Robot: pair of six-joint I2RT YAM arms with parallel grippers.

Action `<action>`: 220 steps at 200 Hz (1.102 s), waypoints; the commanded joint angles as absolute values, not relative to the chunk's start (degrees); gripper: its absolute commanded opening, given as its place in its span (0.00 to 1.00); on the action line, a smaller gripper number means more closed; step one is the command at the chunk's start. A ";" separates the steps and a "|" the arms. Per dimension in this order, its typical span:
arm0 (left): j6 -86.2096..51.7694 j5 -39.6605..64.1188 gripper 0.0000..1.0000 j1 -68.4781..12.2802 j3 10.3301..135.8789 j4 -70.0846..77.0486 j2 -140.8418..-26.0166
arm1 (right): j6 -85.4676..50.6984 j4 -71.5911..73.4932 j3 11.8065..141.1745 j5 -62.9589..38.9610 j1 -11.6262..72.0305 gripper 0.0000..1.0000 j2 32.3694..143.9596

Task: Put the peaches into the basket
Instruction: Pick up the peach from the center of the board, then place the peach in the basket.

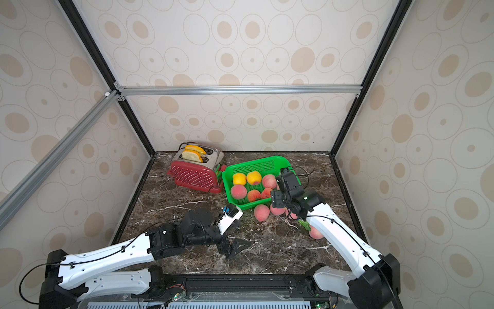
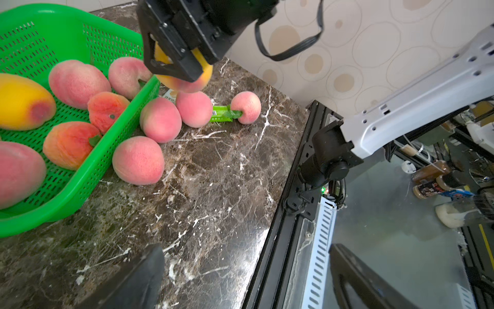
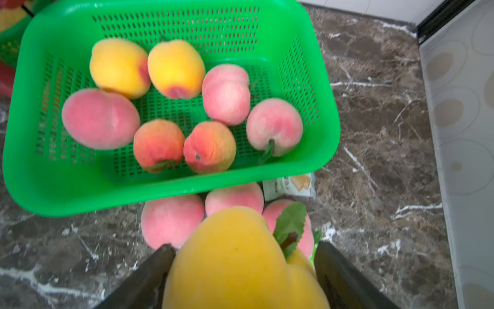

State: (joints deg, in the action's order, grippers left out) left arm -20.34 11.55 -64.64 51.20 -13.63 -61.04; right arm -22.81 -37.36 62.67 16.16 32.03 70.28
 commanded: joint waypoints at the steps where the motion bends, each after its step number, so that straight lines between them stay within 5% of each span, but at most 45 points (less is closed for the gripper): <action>1: -20.63 13.10 0.99 -61.30 54.64 -15.35 -63.11 | -17.08 -32.97 66.71 10.75 27.06 0.86 75.14; 112: -18.63 11.81 0.99 -57.22 62.51 -18.00 -72.30 | -9.90 -28.26 94.58 -0.43 17.94 0.85 106.40; 220: -18.65 13.05 0.99 -53.00 59.41 -18.06 -69.29 | -4.79 -31.28 109.44 0.26 16.70 0.84 122.31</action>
